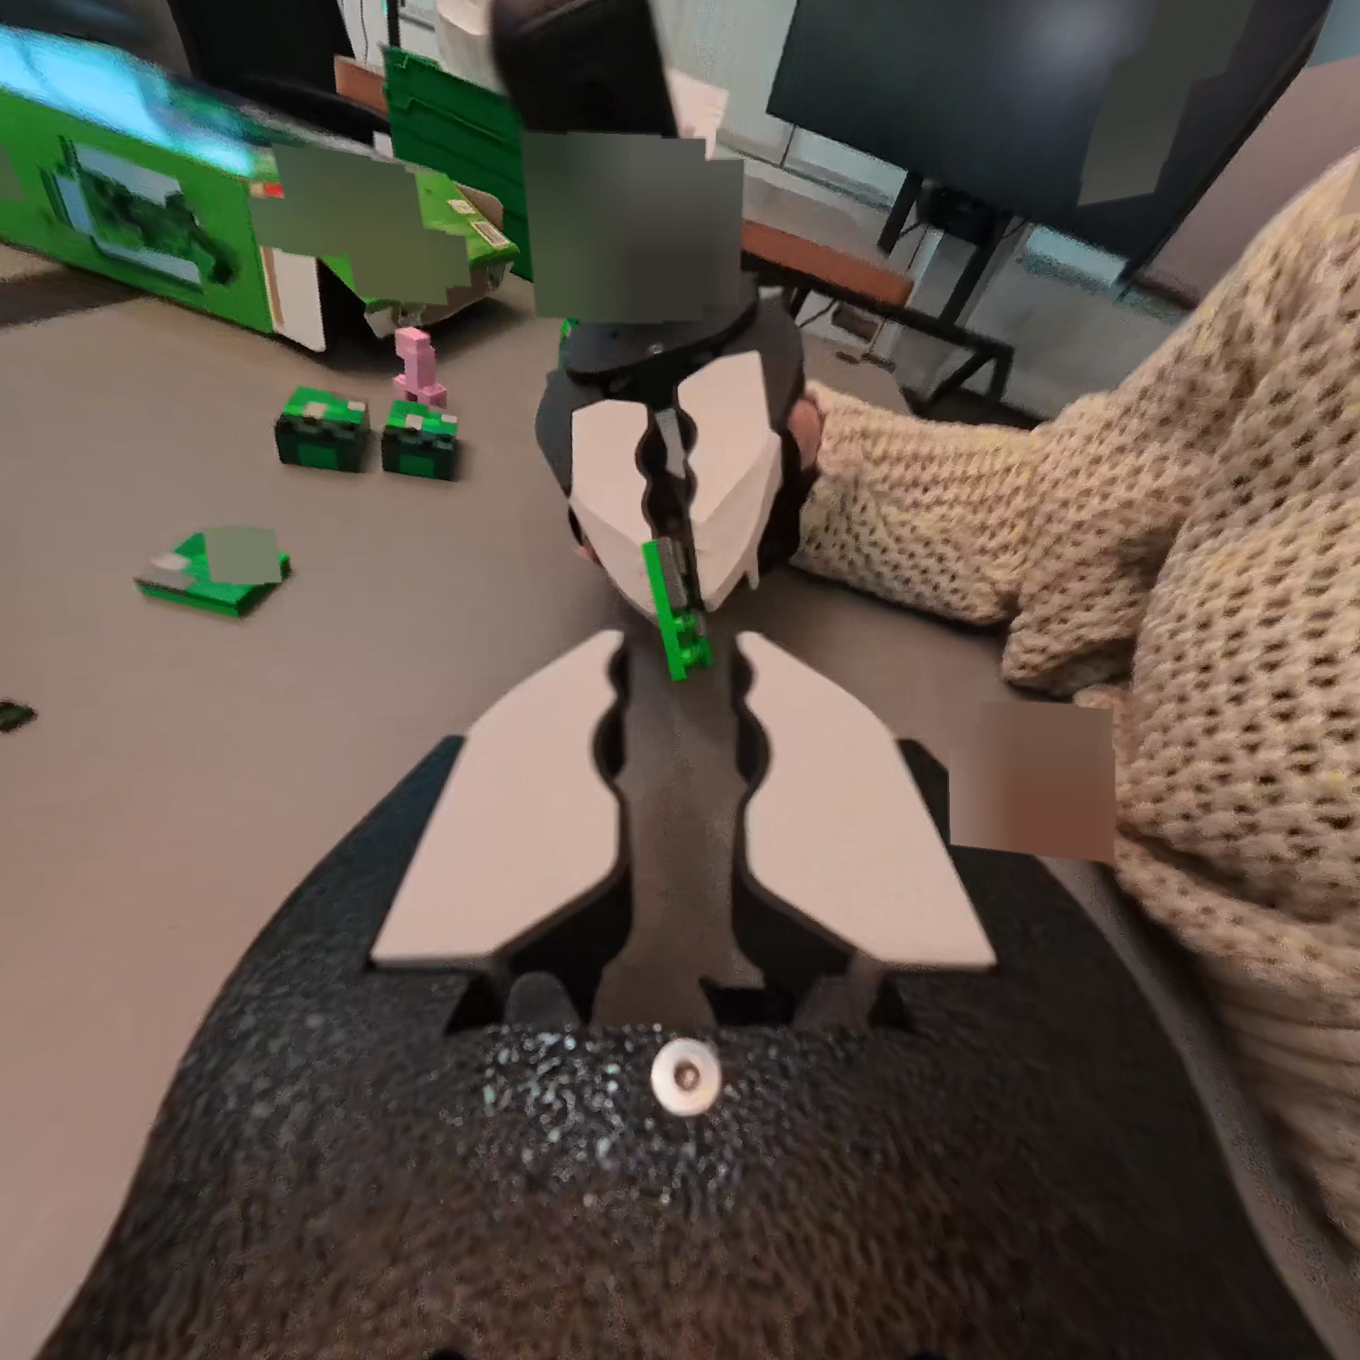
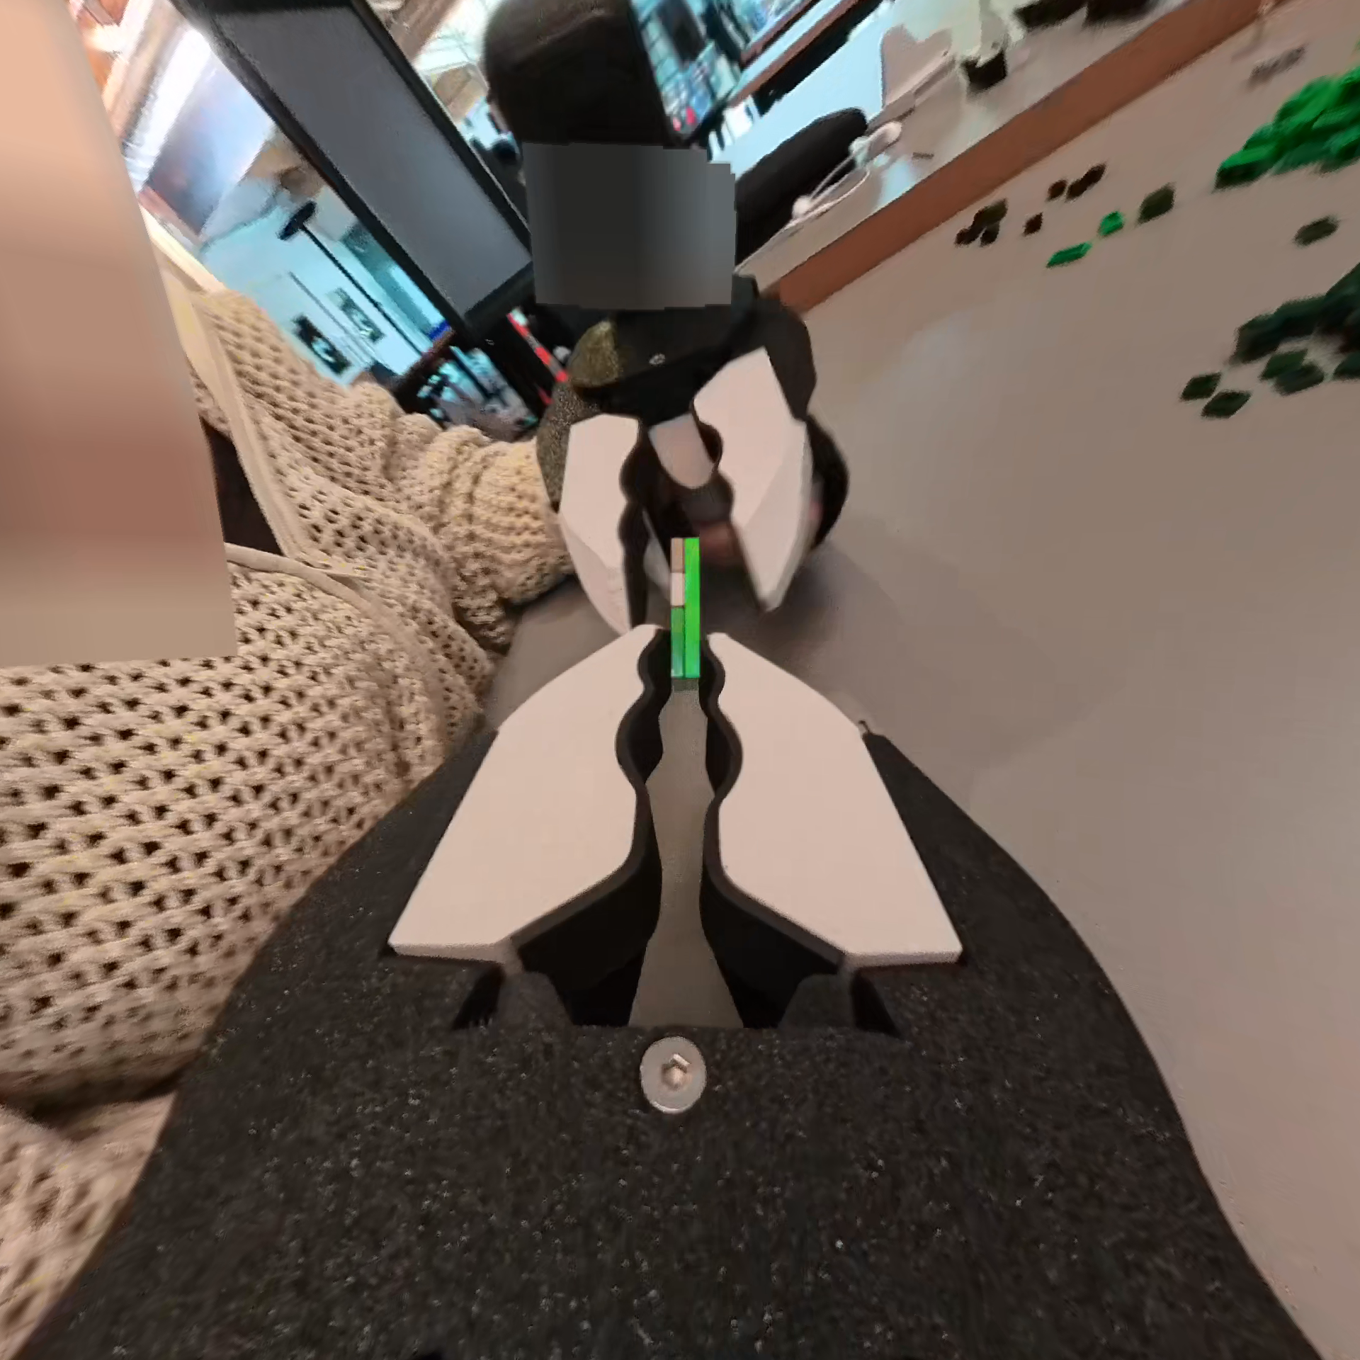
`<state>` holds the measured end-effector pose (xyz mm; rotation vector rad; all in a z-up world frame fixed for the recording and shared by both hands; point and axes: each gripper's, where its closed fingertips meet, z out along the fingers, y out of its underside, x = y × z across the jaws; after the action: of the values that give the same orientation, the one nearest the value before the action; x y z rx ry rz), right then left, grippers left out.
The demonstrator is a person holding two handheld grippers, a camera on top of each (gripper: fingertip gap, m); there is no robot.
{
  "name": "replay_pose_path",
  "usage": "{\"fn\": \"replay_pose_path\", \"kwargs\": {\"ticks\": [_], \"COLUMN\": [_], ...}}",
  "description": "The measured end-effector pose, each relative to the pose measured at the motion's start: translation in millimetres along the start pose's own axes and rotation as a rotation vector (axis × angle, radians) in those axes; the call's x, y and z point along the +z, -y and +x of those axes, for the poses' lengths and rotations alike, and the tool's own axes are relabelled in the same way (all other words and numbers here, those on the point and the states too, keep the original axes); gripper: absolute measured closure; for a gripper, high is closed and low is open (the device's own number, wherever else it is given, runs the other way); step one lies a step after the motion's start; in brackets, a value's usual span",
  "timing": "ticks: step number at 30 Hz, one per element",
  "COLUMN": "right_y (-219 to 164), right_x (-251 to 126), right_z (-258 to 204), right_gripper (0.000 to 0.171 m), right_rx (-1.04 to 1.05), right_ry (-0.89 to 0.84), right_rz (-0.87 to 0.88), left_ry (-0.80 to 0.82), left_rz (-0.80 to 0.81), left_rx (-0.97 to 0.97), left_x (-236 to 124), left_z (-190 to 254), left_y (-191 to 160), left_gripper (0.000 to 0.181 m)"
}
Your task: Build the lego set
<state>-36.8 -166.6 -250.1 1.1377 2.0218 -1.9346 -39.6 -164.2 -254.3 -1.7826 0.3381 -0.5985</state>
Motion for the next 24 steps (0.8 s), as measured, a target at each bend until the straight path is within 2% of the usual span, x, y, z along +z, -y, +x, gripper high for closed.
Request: {"fn": "replay_pose_path", "kwargs": {"ticks": [2,5,8,11,12,16,20,24], "right_y": [-3,-14,-33,-39,-39,-43,-46,-45], "right_x": [-2,-1,3,7,7,8,8,9], "right_z": [-5,-12,-13,-19,-21,-25,-27,-25], "right_gripper": [0.165,0.165,0.165,0.165,0.165,0.165,0.165,0.165], "right_rx": [0.104,0.244,0.304,0.324,0.324,0.342,0.349,0.347], "right_ry": [0.071,0.166,0.181,0.220,0.235,0.264,0.273,0.262], "right_rz": [-0.015,-0.076,-0.181,-0.227,-0.232,-0.258,-0.284,-0.275], "left_ry": [0.071,0.167,0.083,-0.040,-0.053,-0.062,-0.038,-0.034], "left_rz": [-0.050,-0.071,-0.061,-0.056,-0.060,-0.098,-0.121,-0.126], "left_rx": [0.197,0.512,0.569,0.599,0.600,0.623,0.671,0.669], "left_x": [-1,-1,3,4,4,6,8,8], "left_z": [-1,1,20,38,39,39,38,36], "left_y": [-5,-7,-8,-15,-17,-24,-27,-27], "left_gripper": [0.127,0.111,0.115,0.134,0.135,0.134,0.148,0.148]}}
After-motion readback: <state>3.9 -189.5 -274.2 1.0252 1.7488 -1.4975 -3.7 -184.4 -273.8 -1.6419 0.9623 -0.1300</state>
